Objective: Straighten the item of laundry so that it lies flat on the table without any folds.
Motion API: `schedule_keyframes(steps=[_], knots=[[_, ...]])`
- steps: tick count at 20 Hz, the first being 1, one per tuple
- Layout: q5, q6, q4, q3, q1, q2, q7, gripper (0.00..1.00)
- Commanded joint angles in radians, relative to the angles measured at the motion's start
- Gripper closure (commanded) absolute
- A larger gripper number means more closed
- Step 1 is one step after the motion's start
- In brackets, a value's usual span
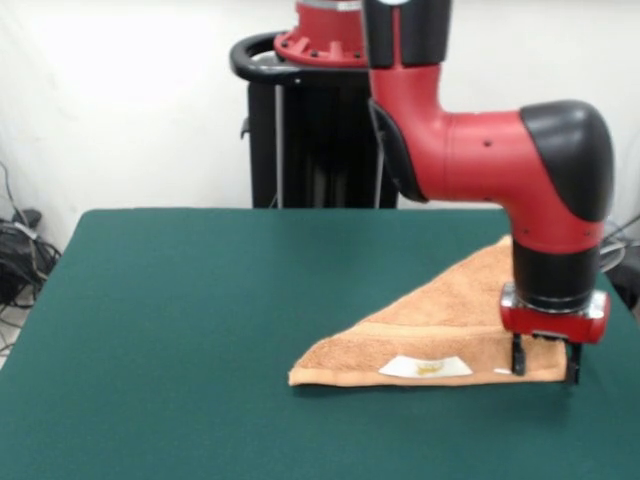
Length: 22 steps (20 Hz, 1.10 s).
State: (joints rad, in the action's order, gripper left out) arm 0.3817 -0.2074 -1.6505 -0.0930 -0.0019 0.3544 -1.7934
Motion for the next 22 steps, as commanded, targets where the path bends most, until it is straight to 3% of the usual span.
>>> schedule_keyframes(steps=[1, 13, 22], knots=[[0.061, 0.179, 0.085, -0.04, 0.058, -0.25, -0.254, 0.0], [0.117, 0.101, 0.137, -0.015, 0.061, -0.278, -0.247, 0.0], [0.158, 0.015, 0.125, 0.01, 0.078, -0.24, -0.272, 0.0]])
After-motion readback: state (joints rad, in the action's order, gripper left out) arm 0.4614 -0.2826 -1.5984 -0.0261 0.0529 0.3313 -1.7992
